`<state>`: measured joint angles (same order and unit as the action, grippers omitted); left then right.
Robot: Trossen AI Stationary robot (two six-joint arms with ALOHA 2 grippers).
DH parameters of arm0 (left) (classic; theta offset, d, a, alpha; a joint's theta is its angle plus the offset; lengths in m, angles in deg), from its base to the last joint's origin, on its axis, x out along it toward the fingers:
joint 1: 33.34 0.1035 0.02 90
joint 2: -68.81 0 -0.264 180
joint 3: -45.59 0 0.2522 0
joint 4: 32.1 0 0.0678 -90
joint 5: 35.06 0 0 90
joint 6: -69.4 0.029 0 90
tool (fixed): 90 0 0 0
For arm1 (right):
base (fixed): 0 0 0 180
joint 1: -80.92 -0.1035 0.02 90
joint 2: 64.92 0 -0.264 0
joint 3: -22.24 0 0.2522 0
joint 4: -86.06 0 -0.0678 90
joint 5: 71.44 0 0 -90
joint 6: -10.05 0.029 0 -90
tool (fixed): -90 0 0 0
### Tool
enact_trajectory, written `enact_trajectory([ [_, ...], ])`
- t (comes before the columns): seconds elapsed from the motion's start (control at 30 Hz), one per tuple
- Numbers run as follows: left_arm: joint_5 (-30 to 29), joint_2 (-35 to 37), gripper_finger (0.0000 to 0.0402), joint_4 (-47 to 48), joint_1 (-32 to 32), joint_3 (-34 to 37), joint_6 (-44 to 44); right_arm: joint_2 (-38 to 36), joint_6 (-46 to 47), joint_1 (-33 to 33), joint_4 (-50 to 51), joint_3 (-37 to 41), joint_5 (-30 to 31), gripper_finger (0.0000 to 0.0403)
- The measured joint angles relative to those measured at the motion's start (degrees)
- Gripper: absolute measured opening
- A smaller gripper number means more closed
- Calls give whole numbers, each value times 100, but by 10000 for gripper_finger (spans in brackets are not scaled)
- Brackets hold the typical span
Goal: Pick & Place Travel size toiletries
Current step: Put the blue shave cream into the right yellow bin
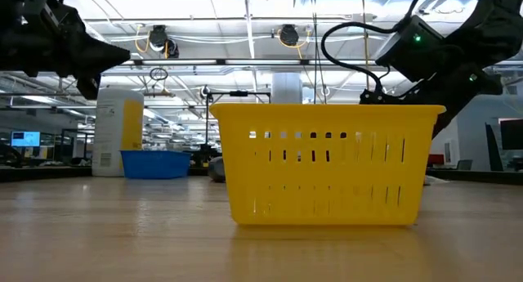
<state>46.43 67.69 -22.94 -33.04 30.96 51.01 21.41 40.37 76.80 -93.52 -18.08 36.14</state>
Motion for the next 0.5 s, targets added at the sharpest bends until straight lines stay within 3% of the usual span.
enact_trajectory([
  [0.23,378,-1,10,122,-4,-2,-339,-296,-93,-13,1,17,-551,131],
  [0.33,331,-1,10,-414,-8,-2,-347,-429,-219,-28,-192,28,-762,113],
  [0.5,736,-469,10,-1692,-477,-6,514,-471,-891,-254,-1291,26,-847,92],
])
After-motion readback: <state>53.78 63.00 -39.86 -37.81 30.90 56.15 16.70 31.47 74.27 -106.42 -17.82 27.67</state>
